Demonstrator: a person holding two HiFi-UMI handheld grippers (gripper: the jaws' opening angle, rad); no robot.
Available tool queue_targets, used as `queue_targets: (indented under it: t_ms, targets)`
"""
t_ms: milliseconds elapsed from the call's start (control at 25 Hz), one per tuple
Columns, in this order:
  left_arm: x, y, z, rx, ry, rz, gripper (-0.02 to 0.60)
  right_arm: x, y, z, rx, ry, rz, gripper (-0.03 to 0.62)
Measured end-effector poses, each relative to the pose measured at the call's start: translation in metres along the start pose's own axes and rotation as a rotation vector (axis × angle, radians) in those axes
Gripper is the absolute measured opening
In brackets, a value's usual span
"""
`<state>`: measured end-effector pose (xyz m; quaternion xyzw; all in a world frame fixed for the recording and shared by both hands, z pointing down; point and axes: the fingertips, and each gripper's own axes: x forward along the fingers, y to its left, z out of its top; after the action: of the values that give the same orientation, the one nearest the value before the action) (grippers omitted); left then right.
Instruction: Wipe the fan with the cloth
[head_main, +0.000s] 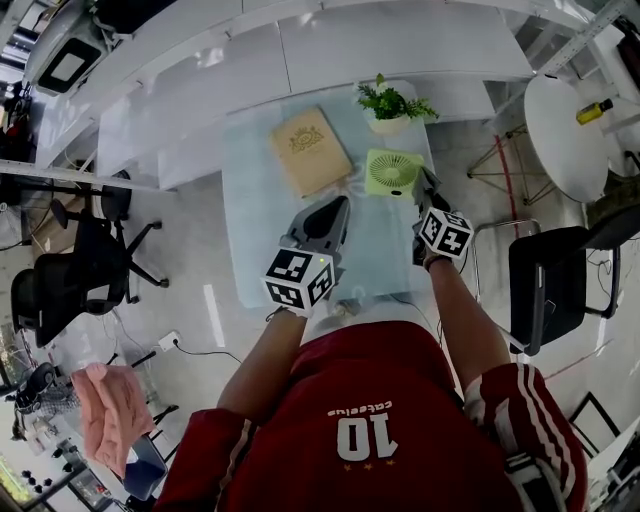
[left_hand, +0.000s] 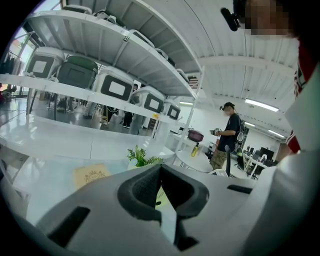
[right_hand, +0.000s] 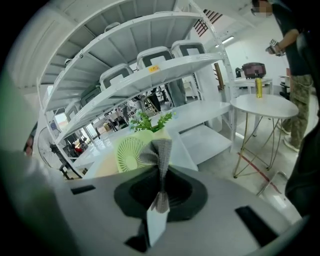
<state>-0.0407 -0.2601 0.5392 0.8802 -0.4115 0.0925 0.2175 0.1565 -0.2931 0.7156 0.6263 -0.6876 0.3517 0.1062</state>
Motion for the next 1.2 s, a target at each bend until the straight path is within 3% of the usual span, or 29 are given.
queue_targets:
  t_ms: [440,1200]
  targets:
    - [-0.022,-0.004,-0.006,0.009,-0.001,0.007,0.003,-0.019,0.001,-0.013,0.003,0.006,-0.011,0.018]
    - [-0.056,0.017,-0.027,-0.034,0.011,0.085,0.003,0.003,0.077,-0.045,-0.057,0.065,0.141,0.018]
